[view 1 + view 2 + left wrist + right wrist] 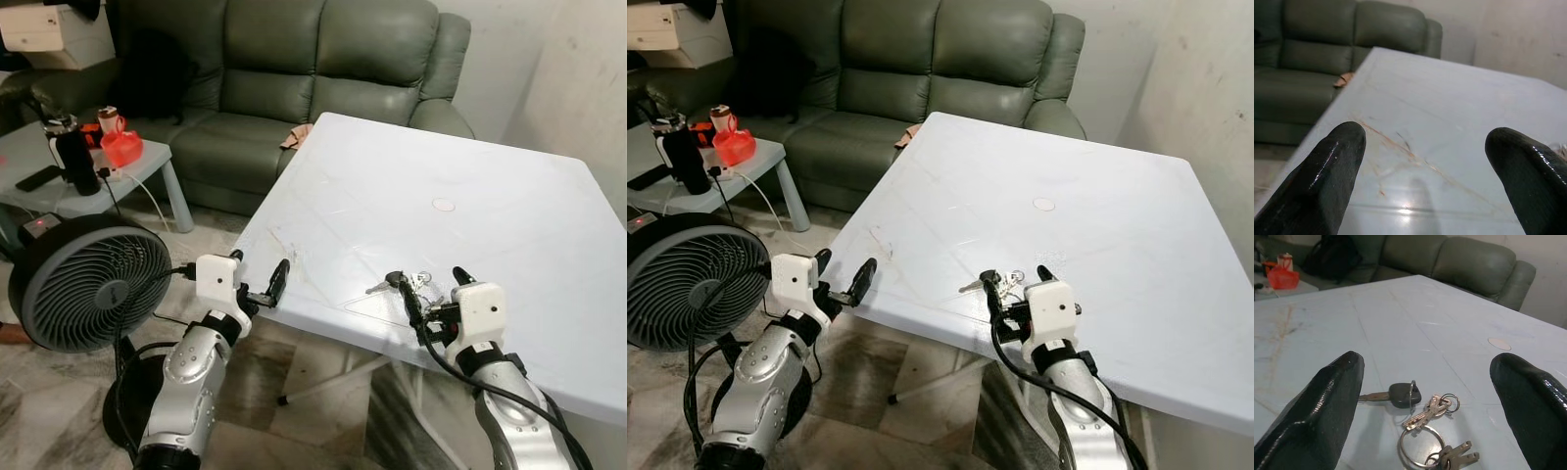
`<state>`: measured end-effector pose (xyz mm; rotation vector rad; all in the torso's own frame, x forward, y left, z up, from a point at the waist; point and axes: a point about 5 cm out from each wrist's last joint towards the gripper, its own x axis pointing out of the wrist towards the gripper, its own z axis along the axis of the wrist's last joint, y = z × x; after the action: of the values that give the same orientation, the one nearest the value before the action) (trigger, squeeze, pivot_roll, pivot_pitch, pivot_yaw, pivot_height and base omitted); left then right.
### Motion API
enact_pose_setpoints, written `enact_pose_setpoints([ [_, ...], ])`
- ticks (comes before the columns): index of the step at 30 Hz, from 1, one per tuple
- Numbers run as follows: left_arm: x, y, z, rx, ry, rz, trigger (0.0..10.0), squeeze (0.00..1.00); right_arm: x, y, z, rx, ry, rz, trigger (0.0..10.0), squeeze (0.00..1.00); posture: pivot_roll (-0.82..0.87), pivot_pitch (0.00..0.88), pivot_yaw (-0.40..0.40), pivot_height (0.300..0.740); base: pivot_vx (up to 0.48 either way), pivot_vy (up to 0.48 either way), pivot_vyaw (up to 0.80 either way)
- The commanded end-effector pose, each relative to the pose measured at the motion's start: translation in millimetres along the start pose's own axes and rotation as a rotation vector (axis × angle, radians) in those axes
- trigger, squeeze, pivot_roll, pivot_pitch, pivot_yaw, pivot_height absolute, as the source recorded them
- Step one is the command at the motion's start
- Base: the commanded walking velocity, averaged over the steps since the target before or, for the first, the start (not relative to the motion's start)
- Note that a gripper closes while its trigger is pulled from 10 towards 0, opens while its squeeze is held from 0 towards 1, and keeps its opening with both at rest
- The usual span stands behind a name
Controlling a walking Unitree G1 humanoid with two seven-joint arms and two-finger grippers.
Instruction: Hang keys on a hook
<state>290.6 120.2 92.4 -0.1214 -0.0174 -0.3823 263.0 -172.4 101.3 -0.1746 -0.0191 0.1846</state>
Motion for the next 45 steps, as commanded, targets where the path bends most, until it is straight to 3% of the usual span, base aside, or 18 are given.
enact_pose_setpoints([
  [1,0.8,-6.5,7,0.03,-0.03,-0.029,10.0,0.0,5.7,2.6,0,-0.007,0.029,-0.006,10.0,0.0,0.02,0.0,-0.062,0.74,0.0,0.0,0.0],
  [24,-25.6,-61.6,-4,0.102,-0.007,-0.244,10.0,0.0,18.9,16.5,4,-0.018,0.136,-0.08,10.0,0.0,0.05,0.079,-0.104,0.74,0.0,0.0,0.0],
  [25,-26.5,-62.8,-3,0.099,-0.004,-0.248,10.0,0.0,17.8,16.0,2,-0.008,0.151,-0.095,6.2,0.0,0.05,0.079,-0.104,0.74,0.0,0.0,0.0],
  [26,-26.6,-63.0,-3,0.099,-0.005,-0.249,10.0,0.0,17.5,15.8,1,-0.005,0.156,-0.098,6.2,0.0,0.05,0.079,-0.104,0.74,0.0,0.0,0.0],
  [27,-26.4,-63.2,-3,0.1,-0.004,-0.251,10.0,0.0,16.4,15.5,0,-0.013,0.161,-0.105,3.9,0.0,0.05,0.083,-0.1,0.74,0.0,0.0,0.0],
  [29,-26.0,-63.3,-3,0.102,-0.003,-0.251,10.0,0.0,15.5,15.3,-1,-0.025,0.165,-0.112,3.9,0.0,0.04,0.084,-0.098,0.74,0.0,0.0,0.0],
  [30,-25.8,-63.2,-2,0.103,-0.002,-0.253,10.0,0.0,14.6,15.9,-2,-0.015,0.176,-0.118,1.2,0.0,0.04,0.086,-0.097,0.74,0.0,0.0,0.0],
  [32,-25.6,-63.1,-2,0.105,-0.002,-0.253,10.0,0.0,14.3,16.1,-2,-0.014,0.177,-0.122,1.2,0.0,0.04,0.086,-0.097,0.74,0.0,0.0,0.0],
  [33,-25.5,-63.5,-1,0.104,-0.004,-0.256,10.0,0.0,13.7,17.1,-2,-0.01,0.179,-0.123,2.2,0.0,0.04,0.086,-0.097,0.74,0.0,0.0,0.0],
  [34,-24.9,-63.6,0,0.104,-0.004,-0.257,10.0,0.0,13.8,17.6,-3,0.001,0.186,-0.125,6.9,0.0,0.04,0.086,-0.096,0.74,0.0,0.0,0.0],
  [35,-24.5,-63.8,0,0.104,-0.005,-0.259,10.0,0.0,14.0,18.1,-4,0.013,0.195,-0.131,10.0,0.0,0.04,0.086,-0.096,0.74,0.0,0.0,0.0],
  [38,-23.8,-64.4,1,0.107,-0.006,-0.262,10.0,0.0,15.4,19.0,-7,0.036,0.207,-0.158,10.0,0.0,0.04,0.086,-0.095,0.74,0.0,0.0,0.0],
  [40,-23.3,-65.3,2,0.112,-0.007,-0.265,10.0,0.0,18.7,20.0,-8,0.112,0.219,-0.21,8.3,0.0,0.04,0.086,-0.095,0.74,0.0,0.0,0.0],
  [41,-23.3,-65.3,2,0.112,-0.007,-0.265,10.0,0.0,18.8,20.1,-8,0.118,0.22,-0.212,8.3,0.0,0.04,0.086,-0.095,0.74,0.0,0.0,0.0],
  [42,-23.3,-65.5,2,0.111,-0.008,-0.266,10.0,0.0,19.2,20.2,-8,0.12,0.219,-0.219,5.3,0.0,0.04,0.086,-0.095,0.74,0.0,0.0,0.0],
  [43,-23.4,-65.7,2,0.111,-0.008,-0.266,10.0,0.0,19.5,20.3,-8,0.12,0.218,-0.224,5.3,0.0,0.04,0.086,-0.095,0.74,0.0,0.0,0.0],
  [44,-22.9,-66.1,2,0.109,-0.007,-0.265,10.0,0.0,20.5,20.6,-9,0.118,0.221,-0.24,2.9,0.0,0.04,0.08,-0.094,0.74,0.0,0.0,0.0],
  [45,-22.9,-66.1,2,0.109,-0.007,-0.265,10.0,0.0,20.5,20.6,-9,0.118,0.221,-0.24,2.9,0.0,0.04,0.08,-0.094,0.74,0.0,0.0,0.0],
])
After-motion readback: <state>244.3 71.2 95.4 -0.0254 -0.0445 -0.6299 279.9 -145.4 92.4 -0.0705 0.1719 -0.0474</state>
